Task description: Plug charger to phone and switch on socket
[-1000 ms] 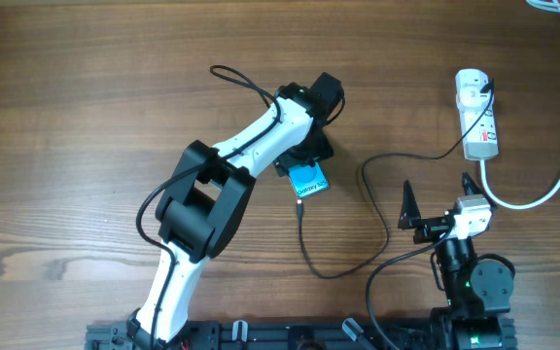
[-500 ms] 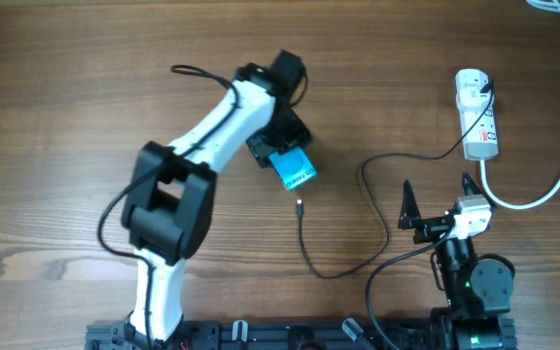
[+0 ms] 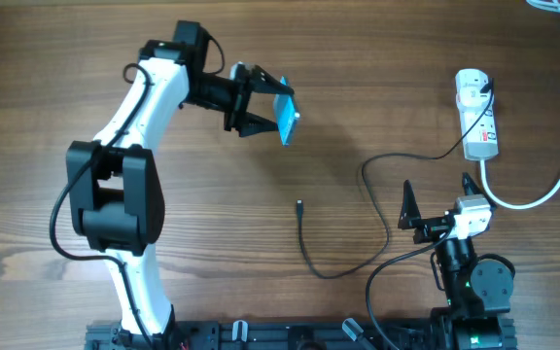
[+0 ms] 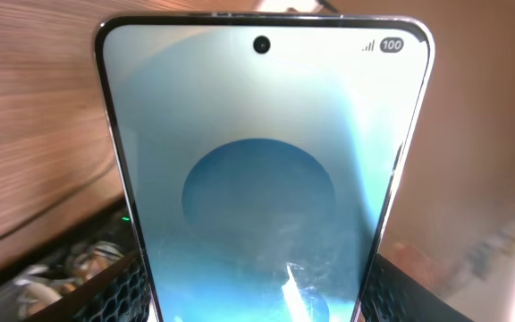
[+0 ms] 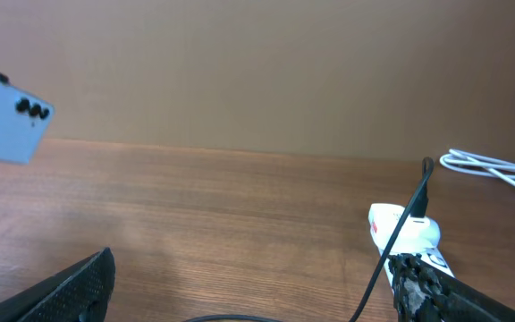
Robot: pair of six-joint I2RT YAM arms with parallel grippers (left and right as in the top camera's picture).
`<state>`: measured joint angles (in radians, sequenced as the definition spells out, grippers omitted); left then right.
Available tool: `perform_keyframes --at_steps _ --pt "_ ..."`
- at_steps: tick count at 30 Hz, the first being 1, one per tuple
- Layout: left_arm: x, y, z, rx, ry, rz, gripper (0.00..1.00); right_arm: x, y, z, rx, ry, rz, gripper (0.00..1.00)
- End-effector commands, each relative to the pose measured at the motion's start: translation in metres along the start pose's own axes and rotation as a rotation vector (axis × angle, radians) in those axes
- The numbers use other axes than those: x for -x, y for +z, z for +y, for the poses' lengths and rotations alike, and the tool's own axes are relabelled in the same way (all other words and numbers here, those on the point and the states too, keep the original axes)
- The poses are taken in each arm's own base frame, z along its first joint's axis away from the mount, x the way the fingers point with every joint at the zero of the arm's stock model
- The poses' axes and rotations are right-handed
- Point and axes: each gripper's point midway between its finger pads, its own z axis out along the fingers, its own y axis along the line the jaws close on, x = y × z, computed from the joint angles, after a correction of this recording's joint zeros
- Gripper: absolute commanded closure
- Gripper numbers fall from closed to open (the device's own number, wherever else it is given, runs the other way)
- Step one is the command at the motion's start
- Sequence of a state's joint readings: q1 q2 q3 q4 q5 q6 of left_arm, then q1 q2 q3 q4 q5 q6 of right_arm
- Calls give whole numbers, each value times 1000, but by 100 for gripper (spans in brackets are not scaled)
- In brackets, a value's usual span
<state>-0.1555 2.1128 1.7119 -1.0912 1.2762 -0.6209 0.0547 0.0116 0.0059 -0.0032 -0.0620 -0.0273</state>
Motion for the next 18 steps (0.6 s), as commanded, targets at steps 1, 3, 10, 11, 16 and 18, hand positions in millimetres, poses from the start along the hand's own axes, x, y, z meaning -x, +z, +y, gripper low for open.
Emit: perform_keyframes --at_steps 1,3,10,11,16,18 --pt "-26 -18 -36 -174 81 93 31 1 0 -1 -5 8 -7 0" --pt "-33 -25 -45 -241 102 132 31 1 0 -1 -5 8 -7 0" --pt "-32 -34 -48 -271 81 133 32 1 0 -1 -5 8 -7 0" --pt "-31 -38 -47 -275 68 127 32 1 0 -1 -5 8 -7 0" --pt "-29 -47 -45 -286 8 114 31 1 0 -1 -5 8 -7 0" --pt "-30 -47 -44 -285 0 115 32 1 0 -1 -5 7 -7 0"
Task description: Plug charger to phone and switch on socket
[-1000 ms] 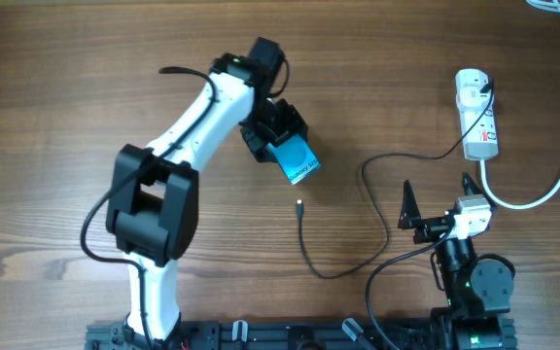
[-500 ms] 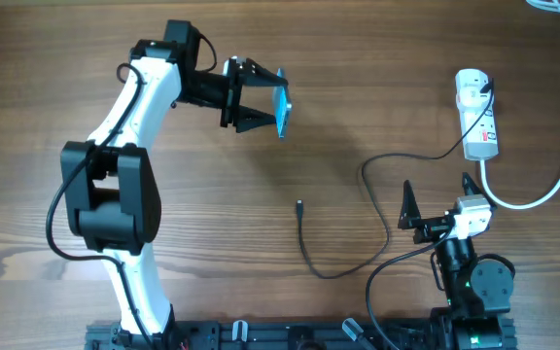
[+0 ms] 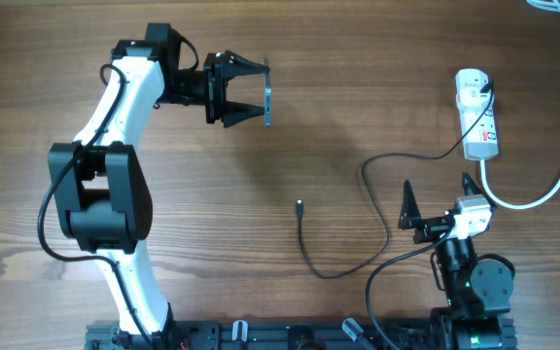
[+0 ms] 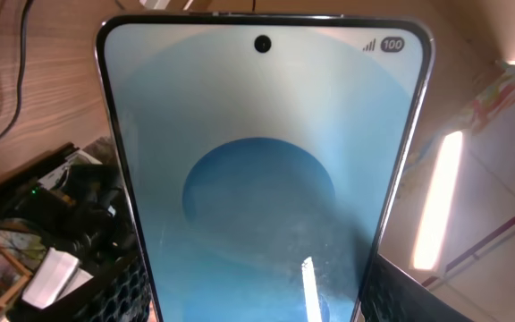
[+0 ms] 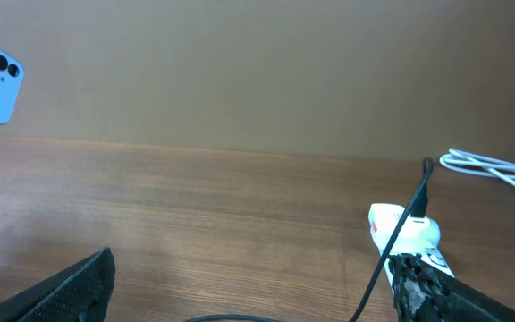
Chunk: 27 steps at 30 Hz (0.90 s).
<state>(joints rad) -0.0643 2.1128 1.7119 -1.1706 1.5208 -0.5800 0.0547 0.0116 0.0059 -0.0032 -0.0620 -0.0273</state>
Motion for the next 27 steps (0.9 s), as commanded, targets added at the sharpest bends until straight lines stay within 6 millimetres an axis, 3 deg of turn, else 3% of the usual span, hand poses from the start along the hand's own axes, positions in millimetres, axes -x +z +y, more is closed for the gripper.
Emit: perform_keyframes --at_steps 1,6,7,8,10,12,13,15,17,19,20,23,25,27 --pt "-18 -1 -17 -46 51 33 31 1 0 -1 -5 8 -7 0" --pt "-21 -1 -15 -45 6 34 31 8 0 -7 -40 -28 -32 0" --pt "-21 -1 -14 -45 4 34 32 7 0 6 33 49 -29 0" --pt "-21 -1 -14 -45 5 34 31 5 -2 25 143 164 -10 0" --pt "-21 -1 -14 -45 5 34 31 9 -12 64 379 564 67 0" --pt "-21 -1 -15 -46 5 33 32 8 -17 76 440 884 173 0" --pt "-21 -1 -15 -46 5 33 32 9 -19 81 465 965 205 0" --pt "-21 -1 -15 -46 5 33 32 20 -21 83 501 985 183 0" --pt "-21 -1 -15 -46 5 33 32 65 -30 83 560 967 74 0" --pt "-21 -1 -14 -46 5 33 32 112 -41 76 540 807 -27 0" --pt "-21 -1 -14 -46 4 33 32 119 -39 69 461 707 -3 0" --pt "-21 -1 -14 -46 5 33 32 102 -28 36 174 519 244 0" --pt "-21 -1 -15 -46 5 33 31 93 -21 33 132 444 422 0" --pt "-21 -1 -15 -46 9 33 31 98 -9 43 134 629 537 0"
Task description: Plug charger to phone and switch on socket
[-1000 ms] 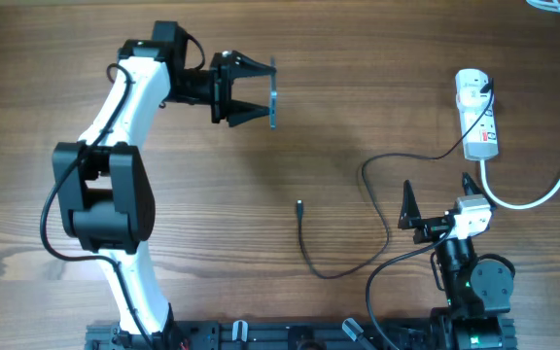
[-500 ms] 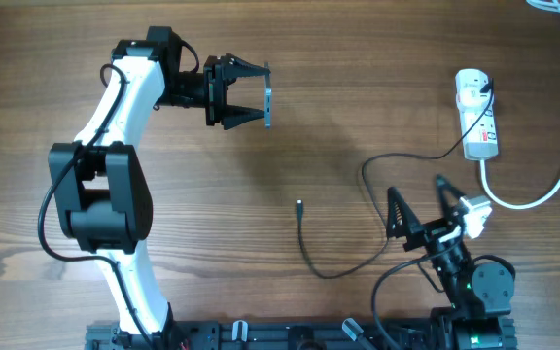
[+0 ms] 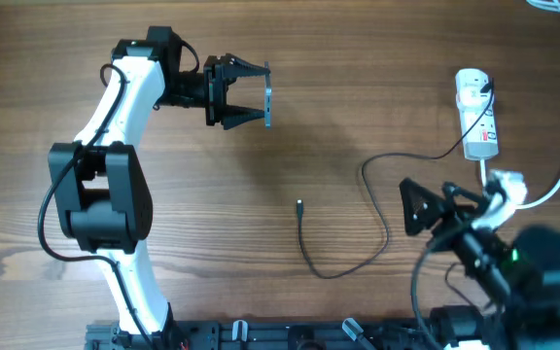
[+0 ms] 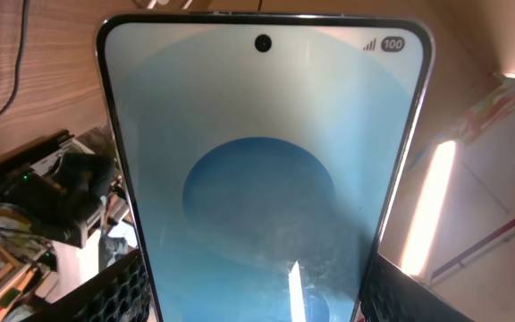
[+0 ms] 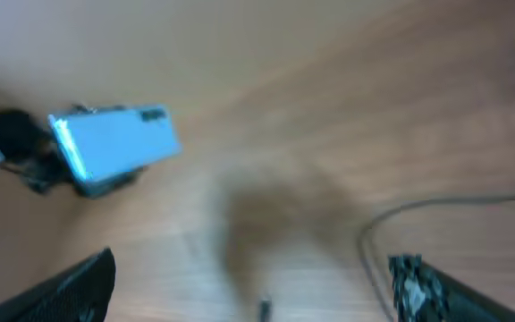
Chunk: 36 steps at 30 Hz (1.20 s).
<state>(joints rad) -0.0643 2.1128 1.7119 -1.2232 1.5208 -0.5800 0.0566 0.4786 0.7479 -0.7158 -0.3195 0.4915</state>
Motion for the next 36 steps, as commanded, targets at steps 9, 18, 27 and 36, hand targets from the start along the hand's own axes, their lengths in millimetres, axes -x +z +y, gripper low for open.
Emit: perform_keyframes --at_steps 9,18,27,36 --pt "-18 -1 -16 -46 62 32 31 12 19 29 -142 -141 485 0" --pt "-18 -1 -16 -46 62 32 31 -10 58 133 22 -221 639 0" --pt "-18 -1 -16 -46 65 32 32 -13 128 194 -265 -393 448 7" --pt "-18 -1 -16 -46 65 32 32 -16 187 191 -391 -370 279 26"
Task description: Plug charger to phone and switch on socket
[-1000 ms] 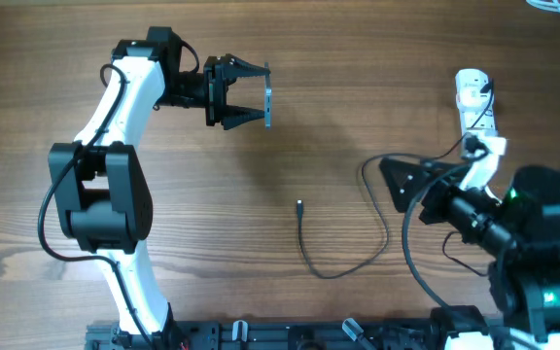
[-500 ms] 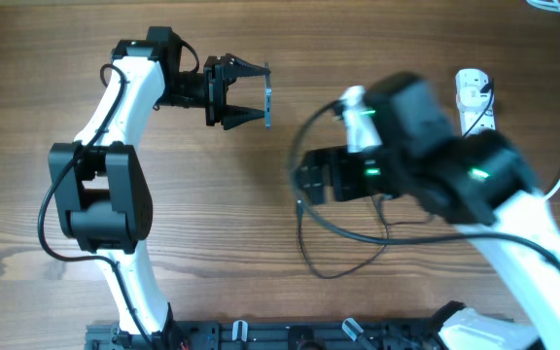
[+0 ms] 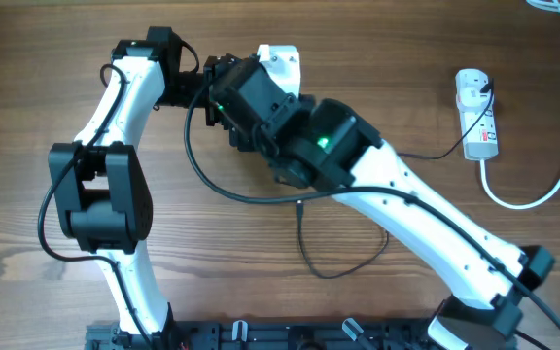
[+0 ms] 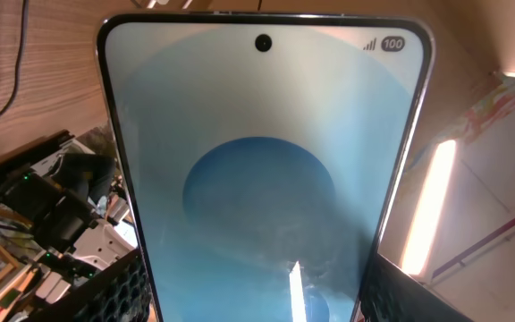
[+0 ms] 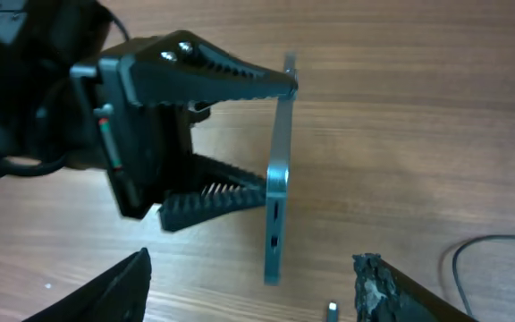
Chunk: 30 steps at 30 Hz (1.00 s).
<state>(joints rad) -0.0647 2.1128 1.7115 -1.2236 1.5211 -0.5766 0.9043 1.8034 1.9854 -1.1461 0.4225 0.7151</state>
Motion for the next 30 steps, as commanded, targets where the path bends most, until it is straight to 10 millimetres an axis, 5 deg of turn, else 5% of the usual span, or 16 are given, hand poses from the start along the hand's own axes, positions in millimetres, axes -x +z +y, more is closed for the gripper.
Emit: perform_keyframes --at_steps 1,15,27,30 --pt "-18 -2 -16 -46 63 31 31 4 32 -12 -127 3 -29 27" --pt "-18 -2 -16 -46 63 31 31 11 46 -2 -40 20 -1 73" --pt "-18 -2 -16 -46 63 31 31 8 46 -1 -31 4 13 95" --pt "-18 -2 -16 -46 63 31 24 8 46 -1 -31 19 12 96"
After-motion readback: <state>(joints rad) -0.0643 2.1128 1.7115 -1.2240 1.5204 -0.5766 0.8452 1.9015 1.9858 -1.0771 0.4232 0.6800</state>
